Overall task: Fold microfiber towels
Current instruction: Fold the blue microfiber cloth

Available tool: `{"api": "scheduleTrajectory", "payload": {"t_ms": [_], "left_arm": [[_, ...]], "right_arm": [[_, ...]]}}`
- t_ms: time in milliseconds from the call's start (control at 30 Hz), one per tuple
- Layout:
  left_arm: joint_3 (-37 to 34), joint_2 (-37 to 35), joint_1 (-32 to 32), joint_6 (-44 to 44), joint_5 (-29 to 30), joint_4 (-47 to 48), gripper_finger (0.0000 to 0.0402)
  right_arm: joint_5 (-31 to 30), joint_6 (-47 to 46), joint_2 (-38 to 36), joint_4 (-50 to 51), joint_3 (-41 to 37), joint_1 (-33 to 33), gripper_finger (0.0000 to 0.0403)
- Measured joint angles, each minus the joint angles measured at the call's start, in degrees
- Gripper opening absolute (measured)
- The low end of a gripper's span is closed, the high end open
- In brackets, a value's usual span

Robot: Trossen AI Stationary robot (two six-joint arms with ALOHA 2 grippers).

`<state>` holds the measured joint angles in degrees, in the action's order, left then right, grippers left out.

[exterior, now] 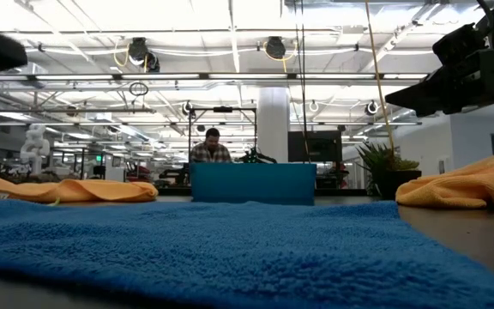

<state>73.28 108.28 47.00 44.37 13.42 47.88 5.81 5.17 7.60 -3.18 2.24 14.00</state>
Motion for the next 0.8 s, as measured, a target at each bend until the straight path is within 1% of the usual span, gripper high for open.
{"api": "scheduleTrajectory", "payload": {"t_ms": [200, 500, 800], "left_arm": [[0.0, 2.3, -0.1, 0.1, -0.2, 0.1, 0.0172], [0.0, 2.4, -0.1, -0.5, 0.6, 2.8, 0.0172], [0.0, 2.4, -0.6, -2.0, 1.7, 2.9, 0.0172]], "right_arm": [[0.0, 0.0, 0.0, 0.0, 0.0, 0.0, 0.0000], [0.0, 0.0, 0.0, 0.0, 0.0, 0.0, 0.0000], [0.0, 0.0, 0.0, 0.0, 0.0, 0.0, 0.0000]]}}
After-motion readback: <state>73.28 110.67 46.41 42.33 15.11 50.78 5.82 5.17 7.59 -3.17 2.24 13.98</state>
